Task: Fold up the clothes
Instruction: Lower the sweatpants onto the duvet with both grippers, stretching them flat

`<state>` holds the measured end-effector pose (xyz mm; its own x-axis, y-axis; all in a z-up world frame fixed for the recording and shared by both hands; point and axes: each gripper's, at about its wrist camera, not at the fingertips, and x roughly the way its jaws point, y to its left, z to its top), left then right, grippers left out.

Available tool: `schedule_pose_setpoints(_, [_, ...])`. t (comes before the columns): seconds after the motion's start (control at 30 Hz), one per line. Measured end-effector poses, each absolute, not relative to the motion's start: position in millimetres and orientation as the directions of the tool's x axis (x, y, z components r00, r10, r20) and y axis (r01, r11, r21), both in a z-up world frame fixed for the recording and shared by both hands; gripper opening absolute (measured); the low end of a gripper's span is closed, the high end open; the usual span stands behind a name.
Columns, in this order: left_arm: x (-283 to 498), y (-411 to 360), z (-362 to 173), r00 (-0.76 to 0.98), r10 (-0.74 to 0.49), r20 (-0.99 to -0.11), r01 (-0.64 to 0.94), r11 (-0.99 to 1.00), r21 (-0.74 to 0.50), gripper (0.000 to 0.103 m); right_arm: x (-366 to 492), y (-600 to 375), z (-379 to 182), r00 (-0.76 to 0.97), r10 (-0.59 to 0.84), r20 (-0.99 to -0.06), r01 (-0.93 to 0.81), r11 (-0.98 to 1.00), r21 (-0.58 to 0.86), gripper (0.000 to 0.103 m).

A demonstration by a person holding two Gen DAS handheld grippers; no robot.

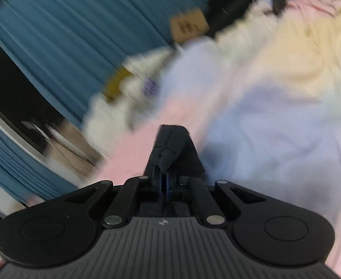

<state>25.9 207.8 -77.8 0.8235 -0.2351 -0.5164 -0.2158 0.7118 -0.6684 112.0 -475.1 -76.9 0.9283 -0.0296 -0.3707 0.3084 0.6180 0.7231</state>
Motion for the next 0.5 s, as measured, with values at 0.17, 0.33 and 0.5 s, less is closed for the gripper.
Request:
schedule_pose_setpoints(0.17, [25, 211, -76, 0.832, -0.234, -0.503, -0.215, 0.700, -0.681, 0.085, 81, -494, -66, 0.955, -0.150, -0.256, 0.295, 0.579, 0.760, 0.003])
schedule_pose_setpoints(0.33, [26, 212, -78, 0.825, -0.247, -0.509, -0.209, 0.703, -0.680, 0.085, 70, -512, -90, 0.903, -0.164, -0.397, 0.424, 0.491, 0.761, 0.004])
schedule_pose_setpoints(0.5, [28, 210, -81, 0.813, -0.270, -0.515, -0.190, 0.713, -0.675, 0.085, 66, -524, -134, 0.777, -0.078, -0.625, 0.609, 0.347, 0.713, 0.005])
